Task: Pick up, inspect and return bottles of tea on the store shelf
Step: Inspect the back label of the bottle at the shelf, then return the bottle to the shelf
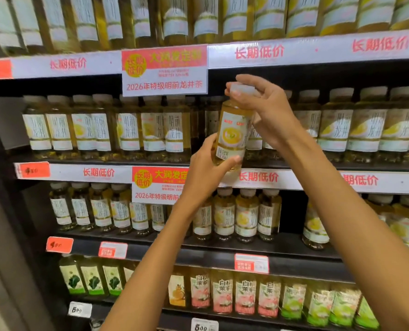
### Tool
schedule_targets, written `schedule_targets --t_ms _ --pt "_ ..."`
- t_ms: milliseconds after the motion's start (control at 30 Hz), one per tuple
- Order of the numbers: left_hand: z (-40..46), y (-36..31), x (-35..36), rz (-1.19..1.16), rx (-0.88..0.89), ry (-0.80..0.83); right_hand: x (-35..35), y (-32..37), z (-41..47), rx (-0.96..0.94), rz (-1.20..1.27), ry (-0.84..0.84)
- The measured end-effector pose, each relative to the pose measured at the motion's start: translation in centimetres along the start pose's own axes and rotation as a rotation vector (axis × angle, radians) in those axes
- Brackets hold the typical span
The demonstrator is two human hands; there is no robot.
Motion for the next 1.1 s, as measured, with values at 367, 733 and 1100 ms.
schedule_targets --t_ms 367,733,1100 --pt "2.7 2.3 0.6 0.124 -0.135 -0.066 -0.3 -1.7 3.4 -0.222 -0.451 -0.052" --pt "4.8 3.2 1.2 0.406 -0.174 -0.003 -0.8 -2.7 4.4 -0.495 -0.978 -0.222" --pt "5.0 3.2 1.5 0.393 -0.216 0.035 -2.6 -1.9 4.5 -0.432 -0.809 -0.294"
Point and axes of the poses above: each hand's wrist, its own z-axis towards the middle knuckle, its own x-axis out of the palm, y = z × x, the point moved 8 cm from there along z, towards the middle knuckle, and after that the axes turned 8 degrees about -y, right-handed, at the moved point
